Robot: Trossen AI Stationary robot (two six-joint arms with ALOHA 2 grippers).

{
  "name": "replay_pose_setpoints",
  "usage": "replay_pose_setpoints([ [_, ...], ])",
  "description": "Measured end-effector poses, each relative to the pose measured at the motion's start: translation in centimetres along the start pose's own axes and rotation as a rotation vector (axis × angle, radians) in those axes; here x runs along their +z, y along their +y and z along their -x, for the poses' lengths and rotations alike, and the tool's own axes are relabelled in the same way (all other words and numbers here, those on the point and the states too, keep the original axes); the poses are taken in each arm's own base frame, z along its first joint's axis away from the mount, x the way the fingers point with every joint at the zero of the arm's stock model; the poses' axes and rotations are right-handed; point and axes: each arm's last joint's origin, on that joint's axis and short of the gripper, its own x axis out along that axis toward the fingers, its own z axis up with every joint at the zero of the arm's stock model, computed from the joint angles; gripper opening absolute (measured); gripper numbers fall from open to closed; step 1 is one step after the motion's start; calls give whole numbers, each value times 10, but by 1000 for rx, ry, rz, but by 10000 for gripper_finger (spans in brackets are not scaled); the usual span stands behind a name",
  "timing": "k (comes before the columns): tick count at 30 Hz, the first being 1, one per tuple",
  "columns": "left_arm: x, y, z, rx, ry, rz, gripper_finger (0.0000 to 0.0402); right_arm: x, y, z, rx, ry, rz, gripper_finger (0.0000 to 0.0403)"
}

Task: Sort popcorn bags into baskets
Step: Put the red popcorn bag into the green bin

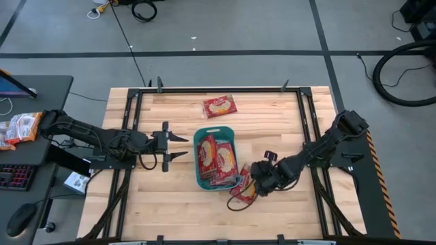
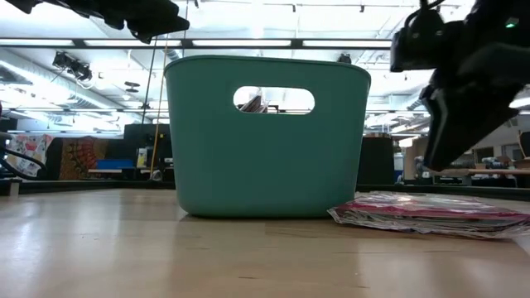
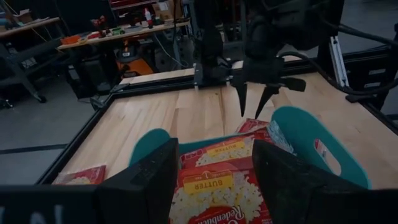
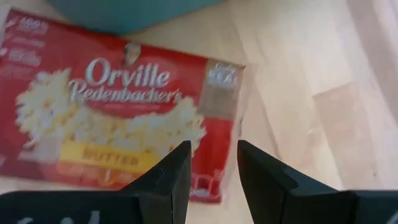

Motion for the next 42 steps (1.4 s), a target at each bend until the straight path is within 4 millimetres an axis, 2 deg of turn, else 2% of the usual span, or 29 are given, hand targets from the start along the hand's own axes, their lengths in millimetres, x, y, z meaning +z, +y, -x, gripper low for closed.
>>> replay_pose_setpoints([
  [12,0,0,0,0,0,0,208,-2,-37,-37,92,-120,-73,128],
  [16,0,0,0,0,0,0,208,5,-42,-42,124,-168,-70,125],
  [23,0,0,0,0,0,-1,208,3,-48,-47,104,-163,-67,115],
  [30,0,0,0,0,1,-1,208,-1,-46,-54,102,-139,-41,77],
  [37,-1,0,0,0,9,-4,208,-3,-46,-58,77,-122,-17,12],
  [42,-1,0,0,-1,10,-5,208,-3,-47,-57,60,-123,-14,9],
])
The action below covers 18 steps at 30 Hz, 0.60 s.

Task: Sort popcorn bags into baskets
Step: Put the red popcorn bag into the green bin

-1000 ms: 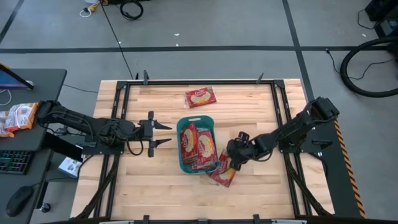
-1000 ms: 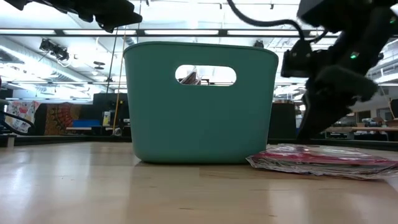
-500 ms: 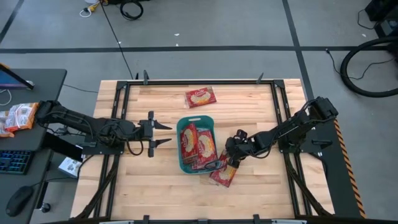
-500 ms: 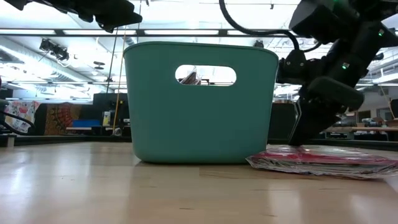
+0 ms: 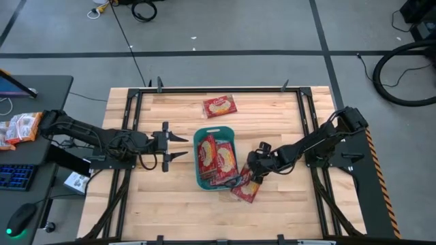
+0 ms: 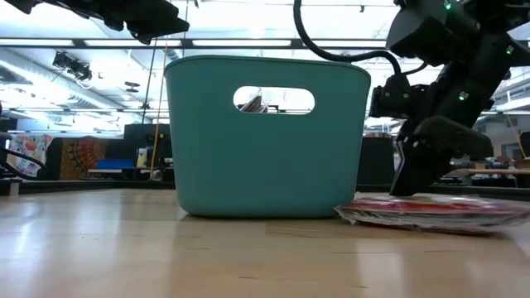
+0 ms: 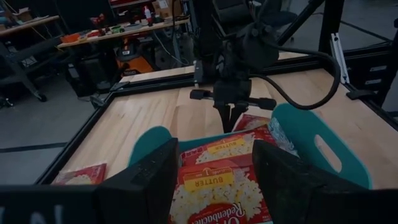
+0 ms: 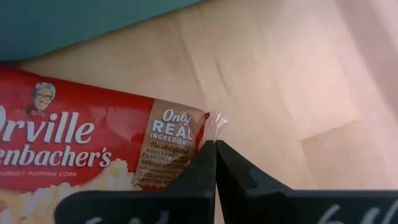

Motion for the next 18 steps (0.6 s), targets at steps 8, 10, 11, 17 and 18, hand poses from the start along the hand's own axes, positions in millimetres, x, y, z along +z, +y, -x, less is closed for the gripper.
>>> replay_pose_setpoints([
  [8,0,0,0,-1,4,-2,208,11,-5,20,-47,-47,33,4],
  [10,0,0,0,-1,4,-1,208,16,-4,30,-61,-66,52,3],
  [11,0,0,0,0,4,-2,208,19,-4,35,-67,-74,58,3],
  [17,0,0,0,-1,5,-2,208,30,-4,53,7,-79,-18,8],
  [18,0,0,0,0,4,-1,208,29,-5,52,15,-72,-42,15],
])
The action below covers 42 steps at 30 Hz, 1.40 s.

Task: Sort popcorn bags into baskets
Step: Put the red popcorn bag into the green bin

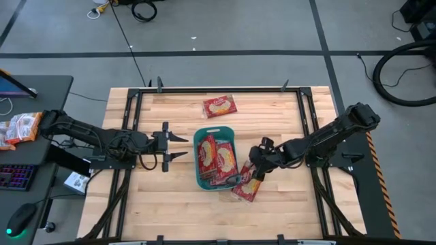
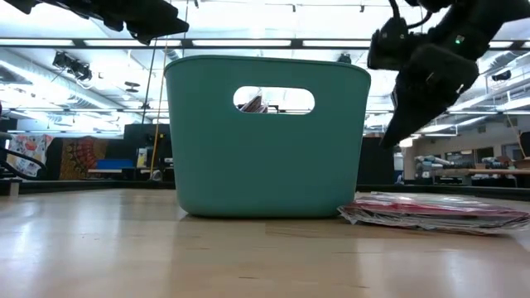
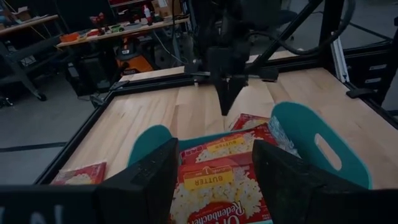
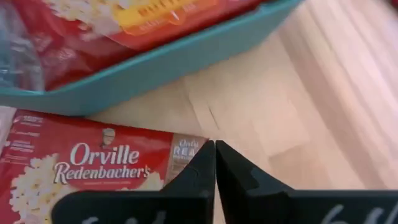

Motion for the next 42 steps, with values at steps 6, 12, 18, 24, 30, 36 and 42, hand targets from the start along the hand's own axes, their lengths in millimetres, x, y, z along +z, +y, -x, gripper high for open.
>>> replay_pose_setpoints([
  [6,0,0,0,0,1,0,208,-14,-1,-15,63,94,-70,75],
  [12,0,0,0,0,0,1,208,-26,14,-23,86,143,11,111],
  [18,0,0,0,0,0,1,208,-31,18,-22,115,210,26,122],
  [24,0,0,0,-1,0,0,208,-40,51,2,160,111,337,117],
  [30,0,0,0,0,0,0,208,-61,74,9,208,61,594,116],
  [36,0,0,0,0,0,1,208,-76,86,-6,130,82,693,116],
  [42,0,0,0,0,0,1,208,-76,97,-18,23,73,852,117],
])
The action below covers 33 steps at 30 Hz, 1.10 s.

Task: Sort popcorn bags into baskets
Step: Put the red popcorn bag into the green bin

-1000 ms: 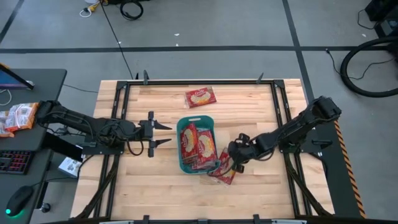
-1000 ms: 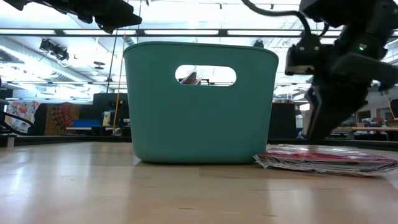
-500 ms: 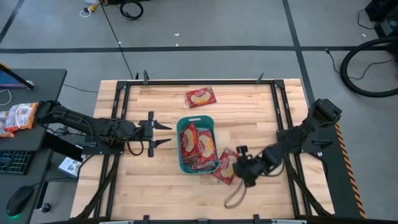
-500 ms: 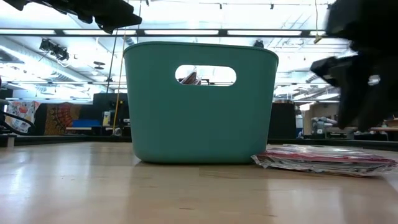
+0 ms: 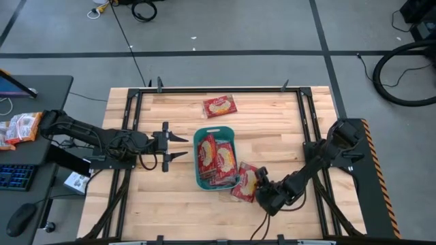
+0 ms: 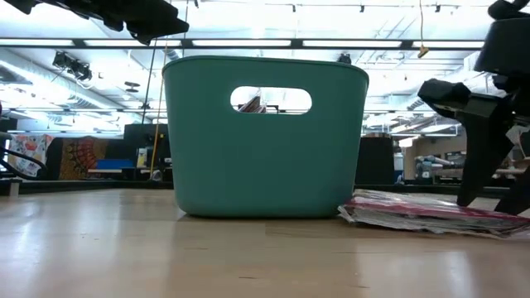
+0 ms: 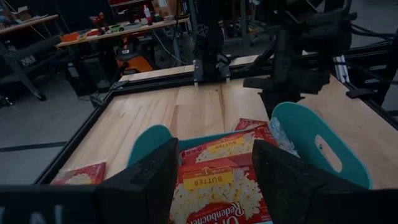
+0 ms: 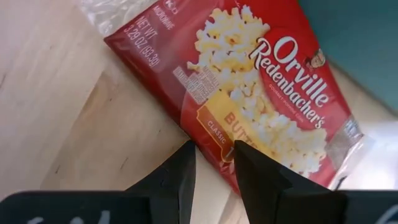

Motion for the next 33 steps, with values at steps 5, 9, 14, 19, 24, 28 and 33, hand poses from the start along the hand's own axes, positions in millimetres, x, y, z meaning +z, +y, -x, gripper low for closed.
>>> replay_pose_setpoints([
  [5,0,0,0,0,0,0,208,3,6,-7,-80,8,61,116],
  [9,0,0,0,0,0,1,208,3,9,-5,-136,-14,58,102],
  [14,0,0,0,0,0,1,208,3,11,-8,-133,-24,33,31],
  [19,0,0,0,0,0,1,208,7,12,-12,-169,-68,3,11],
  [24,0,0,0,0,0,3,208,10,8,-5,-173,-86,-2,5],
  [28,-1,-1,-2,-1,8,27,208,16,3,7,-180,-118,-23,4],
  [33,-15,-11,-23,-12,114,9,208,19,-7,18,-187,-149,-98,3],
])
